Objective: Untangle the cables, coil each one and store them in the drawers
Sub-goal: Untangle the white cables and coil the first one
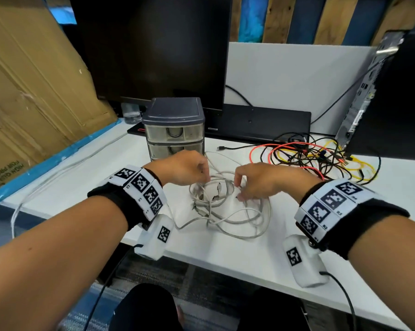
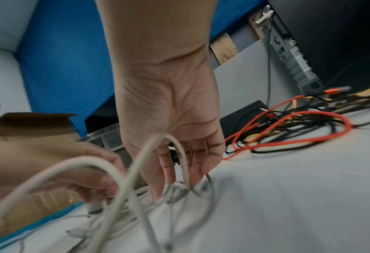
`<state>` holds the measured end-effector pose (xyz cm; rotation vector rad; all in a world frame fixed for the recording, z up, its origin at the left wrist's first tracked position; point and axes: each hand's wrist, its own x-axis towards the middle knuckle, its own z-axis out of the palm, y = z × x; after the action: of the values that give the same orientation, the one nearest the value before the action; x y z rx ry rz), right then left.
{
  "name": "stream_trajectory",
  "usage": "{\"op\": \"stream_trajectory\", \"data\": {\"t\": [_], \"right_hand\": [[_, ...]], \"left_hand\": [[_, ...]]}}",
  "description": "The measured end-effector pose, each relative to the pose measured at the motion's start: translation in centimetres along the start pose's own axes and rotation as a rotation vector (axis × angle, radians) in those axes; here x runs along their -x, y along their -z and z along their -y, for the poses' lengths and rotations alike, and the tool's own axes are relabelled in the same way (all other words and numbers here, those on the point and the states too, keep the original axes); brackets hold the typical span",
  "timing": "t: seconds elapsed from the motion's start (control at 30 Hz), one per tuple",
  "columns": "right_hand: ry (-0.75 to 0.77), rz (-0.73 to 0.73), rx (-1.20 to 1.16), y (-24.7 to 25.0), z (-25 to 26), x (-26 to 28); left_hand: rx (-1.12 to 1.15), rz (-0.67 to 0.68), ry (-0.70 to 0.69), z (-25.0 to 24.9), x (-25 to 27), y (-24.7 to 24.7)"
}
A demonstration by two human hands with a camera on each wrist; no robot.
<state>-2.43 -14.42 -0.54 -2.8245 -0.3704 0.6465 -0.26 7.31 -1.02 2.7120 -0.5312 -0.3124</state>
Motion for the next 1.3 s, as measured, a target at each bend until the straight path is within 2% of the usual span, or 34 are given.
{"op": "stream_trajectory", "data": {"t": [0.13, 0.27, 0.37, 0.43, 0.53, 0.6, 0.73, 0.9, 1.07, 1.17, 1.3], "right_hand": [[-0.017, 0.019, -0.067, -1.3, -1.1, -0.5], [0.005, 0.000, -0.020, -1.3, -1.1, -0.5], [0.075, -0.099, 0.106, -1.1, -0.3, -0.4], [0.174, -0.179, 0.097, -0.9, 0.6, -0.3], [0.264, -0.137, 0.112, -1.4, 2.2, -0.2], [0.242, -0.078, 0.188, -2.3, 2.6, -0.5], [0.172, -0.092, 0.168, -2.4, 2.0, -1.2], [0.105, -0.068, 0.036, -1.2, 2.6, -1.5], [0.145, -0.094, 0.265, -1.2, 3.8, -2.7], [0.201, -0.180, 0.305, -1.1, 4.0, -3.0], [0.217, -0.386, 0.113, 1.1, 2.5, -2.4]], "left_hand": [[-0.041, 0.041, 0.075, 0.2, 0.8, -0.5], [-0.059, 0.162, 0.084, -0.1, 1.6, -1.1], [-0.098, 0.232, 0.041, 0.0, 1.9, -0.6], [-0.115, 0.269, 0.006, 0.3, 2.0, -0.2], [-0.187, 0.226, -0.039, 0.8, 2.3, -0.1], [-0.235, 0.170, -0.069, 1.1, 2.5, -0.1], [-0.175, 0.068, -0.053, 1.7, 2.6, 0.9], [-0.140, 0.131, -0.037, 1.0, 2.8, 1.1], [-0.148, 0.108, -0.053, 0.4, 2.6, 0.9], [-0.179, 0.088, -0.081, 0.4, 2.7, 0.9], [-0.161, 0.061, -0.097, 0.8, 2.7, 1.2]]}}
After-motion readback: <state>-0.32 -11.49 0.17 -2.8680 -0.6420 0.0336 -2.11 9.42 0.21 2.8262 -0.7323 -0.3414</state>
